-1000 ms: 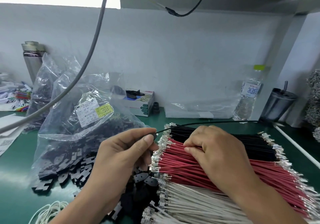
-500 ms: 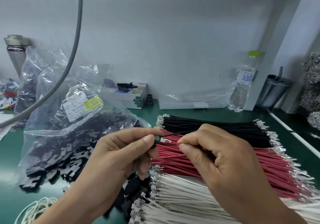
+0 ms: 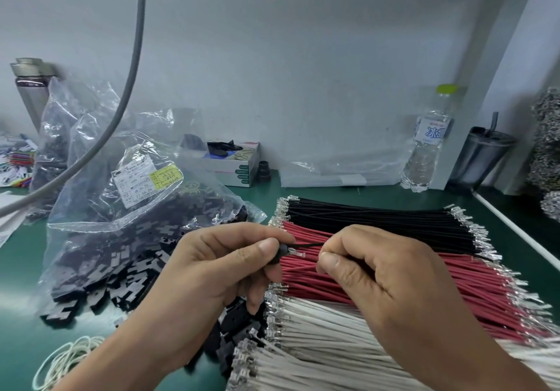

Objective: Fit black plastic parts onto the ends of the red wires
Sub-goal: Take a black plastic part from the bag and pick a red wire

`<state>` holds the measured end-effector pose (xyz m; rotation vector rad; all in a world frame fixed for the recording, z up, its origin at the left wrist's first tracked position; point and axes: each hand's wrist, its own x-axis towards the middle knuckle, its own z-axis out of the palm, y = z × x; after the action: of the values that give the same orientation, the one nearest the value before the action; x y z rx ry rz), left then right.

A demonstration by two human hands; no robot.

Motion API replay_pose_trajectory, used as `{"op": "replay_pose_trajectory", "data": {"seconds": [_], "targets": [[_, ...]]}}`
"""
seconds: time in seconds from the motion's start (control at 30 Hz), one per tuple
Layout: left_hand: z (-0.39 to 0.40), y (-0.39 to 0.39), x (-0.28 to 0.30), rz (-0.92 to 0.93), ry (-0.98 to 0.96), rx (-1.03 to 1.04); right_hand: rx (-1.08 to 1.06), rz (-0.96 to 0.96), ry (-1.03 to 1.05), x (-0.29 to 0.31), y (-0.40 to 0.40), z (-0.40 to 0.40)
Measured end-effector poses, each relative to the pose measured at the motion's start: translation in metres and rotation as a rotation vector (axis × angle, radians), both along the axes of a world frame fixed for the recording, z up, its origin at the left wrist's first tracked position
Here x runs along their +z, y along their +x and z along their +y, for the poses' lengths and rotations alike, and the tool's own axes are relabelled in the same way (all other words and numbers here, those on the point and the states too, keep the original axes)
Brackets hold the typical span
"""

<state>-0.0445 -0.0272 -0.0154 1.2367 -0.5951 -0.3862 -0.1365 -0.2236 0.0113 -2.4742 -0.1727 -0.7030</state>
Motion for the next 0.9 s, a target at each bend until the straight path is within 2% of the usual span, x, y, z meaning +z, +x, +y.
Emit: {"op": "replay_pose_trajectory", "data": {"seconds": [0.23,0.4,0.53,0.63,0.7,0.83,0.9], "targets": [[-0.001,0.0,-0.003,-0.057,0.092,0.031,-0.097,-0.058,-0.219,0.003,-0.003,0.0],[-0.002,-0.001,-0.005,-0.055,0.116,0.035,-0.087,-0.074,-0.202,0.0,-0.002,0.001],[-0.003,-0.001,-0.005,-0.008,0.094,0.024,-0.038,-0.063,-0.11,-0.003,-0.001,0.001],[-0.005,-0.004,-0.007,-0.01,0.112,0.027,-0.035,-0.059,-0.152,-0.007,-0.001,0.004],[-0.007,-0.005,-0.007,-0.082,0.147,0.042,-0.059,-0.041,-0.168,-0.007,0.0,0.003],[-0.007,-0.008,-0.007,-0.511,0.267,0.225,-0.046,0.004,-0.078,-0.007,0.002,-0.006],[-0.005,-0.008,-0.007,-0.652,0.337,0.279,-0.034,0.007,-0.073,-0.007,0.001,-0.009]]}}
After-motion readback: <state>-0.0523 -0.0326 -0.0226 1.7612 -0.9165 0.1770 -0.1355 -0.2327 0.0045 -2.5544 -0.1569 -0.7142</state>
